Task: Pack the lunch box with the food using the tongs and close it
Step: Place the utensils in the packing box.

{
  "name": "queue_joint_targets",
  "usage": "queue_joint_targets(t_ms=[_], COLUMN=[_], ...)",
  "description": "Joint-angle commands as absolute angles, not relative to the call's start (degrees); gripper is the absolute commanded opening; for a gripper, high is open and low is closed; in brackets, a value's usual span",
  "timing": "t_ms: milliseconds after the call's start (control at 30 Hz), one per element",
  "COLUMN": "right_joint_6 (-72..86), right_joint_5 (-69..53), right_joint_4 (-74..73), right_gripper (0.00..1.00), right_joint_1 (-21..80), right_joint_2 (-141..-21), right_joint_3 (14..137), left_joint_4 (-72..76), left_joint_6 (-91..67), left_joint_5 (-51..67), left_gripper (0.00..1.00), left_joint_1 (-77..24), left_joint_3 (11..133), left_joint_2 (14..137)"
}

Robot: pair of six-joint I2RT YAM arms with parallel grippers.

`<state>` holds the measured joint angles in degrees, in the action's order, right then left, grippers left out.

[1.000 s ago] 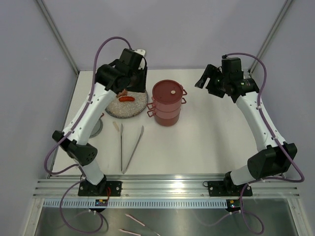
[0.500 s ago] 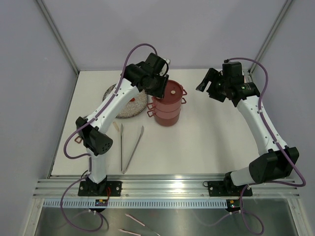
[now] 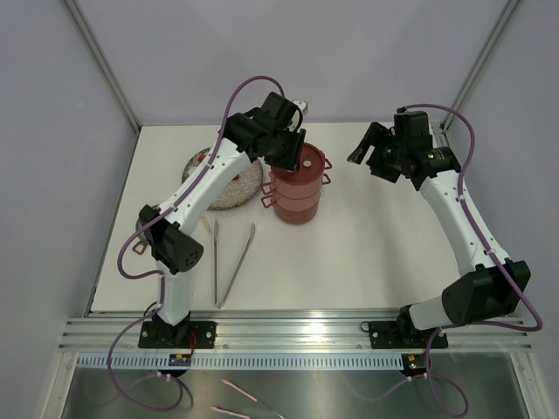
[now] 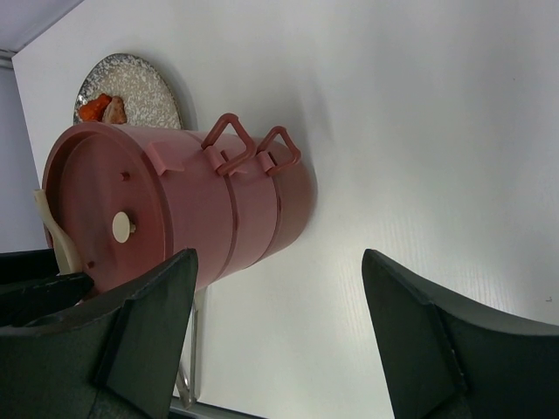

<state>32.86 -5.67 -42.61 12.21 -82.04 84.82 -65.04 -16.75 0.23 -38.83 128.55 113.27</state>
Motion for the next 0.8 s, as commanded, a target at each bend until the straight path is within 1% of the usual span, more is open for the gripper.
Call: queue_joint_targets(t_ms=[0,33,67,133,167,267,367,467,600,700,733,767], right_joint_6=[33.05,33.05,33.05,33.05,33.13,33.22,33.31,33.31,33.31,33.31,33.22,33.14], right_joint_5=[-6.59,-6.50,-6.68,-6.94,-7.12,-7.38,-7.47,-7.65,-7.82,-7.65,-7.65,-7.73], right_joint_4=[-40.43,-40.43,-40.43,-40.25,-40.25,-40.08,-40.17,-39.99,-40.08,-40.08,-40.08,-40.08], right_gripper=[0.83,0.83,0.83,0.83,0.83,0.83,0.83,0.83,0.83,0.83,0.83,0.83], right_joint_1=[11.87,11.87,11.87,11.87,11.87,11.87,11.87,11.87,11.87,11.87,11.87,11.87], right_joint_2=[-80.86,-80.95,-80.95,-81.04,-81.12,-81.30,-81.30,-81.39,-81.47,-81.47,-81.30,-81.39], right_joint_3=[84.46,84.46,84.46,84.46,84.46,84.38,84.46,84.46,84.55,84.38,84.38,84.37], left_joint_4=[-62.49,-62.49,-62.40,-62.31,-62.14,-61.88,-61.79,-61.70,-61.35,-60.03,-59.68,-58.72], left_joint_6=[-17.31,-17.31,-17.31,-17.31,-17.40,-17.32,-17.31,-17.58,-18.10,-19.68,-20.56,-22.22], left_joint_5=[1.85,1.85,1.76,1.93,2.02,2.37,2.72,2.64,0.80,-4.38,-5.44,-6.15], left_gripper=[0.17,0.22,0.33,0.39,0.45,0.54,0.59,0.60,0.57,0.55,0.53,0.52], left_joint_1=[-39.02,-39.11,-39.02,-39.02,-39.02,-39.02,-39.02,-39.02,-39.02,-38.06,-37.27,-36.40], left_joint_3=[131.05,131.04,131.04,131.04,131.04,131.13,131.13,131.04,129.65,123.42,121.14,115.89], left_joint_2=[113.99,113.99,113.99,113.82,113.64,112.94,111.54,109.52,104.95,98.89,97.22,93.73])
